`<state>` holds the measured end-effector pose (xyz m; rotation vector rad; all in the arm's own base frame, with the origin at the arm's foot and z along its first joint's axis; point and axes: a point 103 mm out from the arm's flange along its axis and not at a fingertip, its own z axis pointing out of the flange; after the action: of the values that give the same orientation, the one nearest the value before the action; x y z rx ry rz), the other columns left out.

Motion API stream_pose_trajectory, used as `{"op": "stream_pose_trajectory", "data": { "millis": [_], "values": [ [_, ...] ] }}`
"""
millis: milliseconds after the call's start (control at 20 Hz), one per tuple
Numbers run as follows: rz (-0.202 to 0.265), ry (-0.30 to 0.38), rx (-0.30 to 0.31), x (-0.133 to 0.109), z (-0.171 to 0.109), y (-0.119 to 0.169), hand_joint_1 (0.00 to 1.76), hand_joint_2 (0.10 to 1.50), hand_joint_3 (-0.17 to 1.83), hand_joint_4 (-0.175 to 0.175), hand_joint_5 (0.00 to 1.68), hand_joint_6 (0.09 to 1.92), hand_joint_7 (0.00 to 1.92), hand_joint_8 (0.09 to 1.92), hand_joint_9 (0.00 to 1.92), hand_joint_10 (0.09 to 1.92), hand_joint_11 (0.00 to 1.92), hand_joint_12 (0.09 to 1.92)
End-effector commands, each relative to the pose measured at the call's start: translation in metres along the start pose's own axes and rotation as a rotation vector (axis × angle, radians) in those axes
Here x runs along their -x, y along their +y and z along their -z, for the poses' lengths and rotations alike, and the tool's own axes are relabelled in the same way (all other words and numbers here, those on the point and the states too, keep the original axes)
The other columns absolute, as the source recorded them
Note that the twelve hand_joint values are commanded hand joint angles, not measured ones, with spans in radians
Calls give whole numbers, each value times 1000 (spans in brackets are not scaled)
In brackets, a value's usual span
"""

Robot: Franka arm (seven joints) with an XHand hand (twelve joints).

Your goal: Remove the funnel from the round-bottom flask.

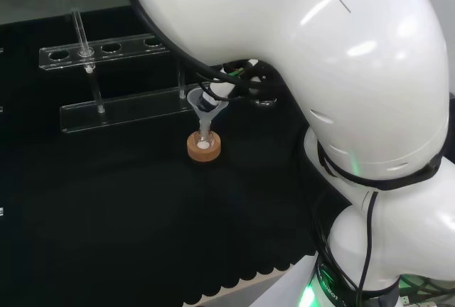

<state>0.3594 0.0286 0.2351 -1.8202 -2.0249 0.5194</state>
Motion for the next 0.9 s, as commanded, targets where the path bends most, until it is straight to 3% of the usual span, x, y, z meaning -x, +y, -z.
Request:
{"op": "stream_pose_trajectory", "data": {
  "millis": [50,450,750,900],
  "values": [
    [2,-25,1,-6,3,10,572,646,294,-66,0,87,0,249,141,820,439,1411],
    [-22,-26,-15,-10,-4,21,579,653,276,-65,0,87,0,194,123,835,441,1406],
    [10,-26,-27,-10,-11,29,583,655,272,-66,0,87,0,185,124,839,442,1406],
    [5,-30,-32,-12,-14,33,586,656,271,-66,0,87,0,182,126,841,442,1406]
  ]
}}
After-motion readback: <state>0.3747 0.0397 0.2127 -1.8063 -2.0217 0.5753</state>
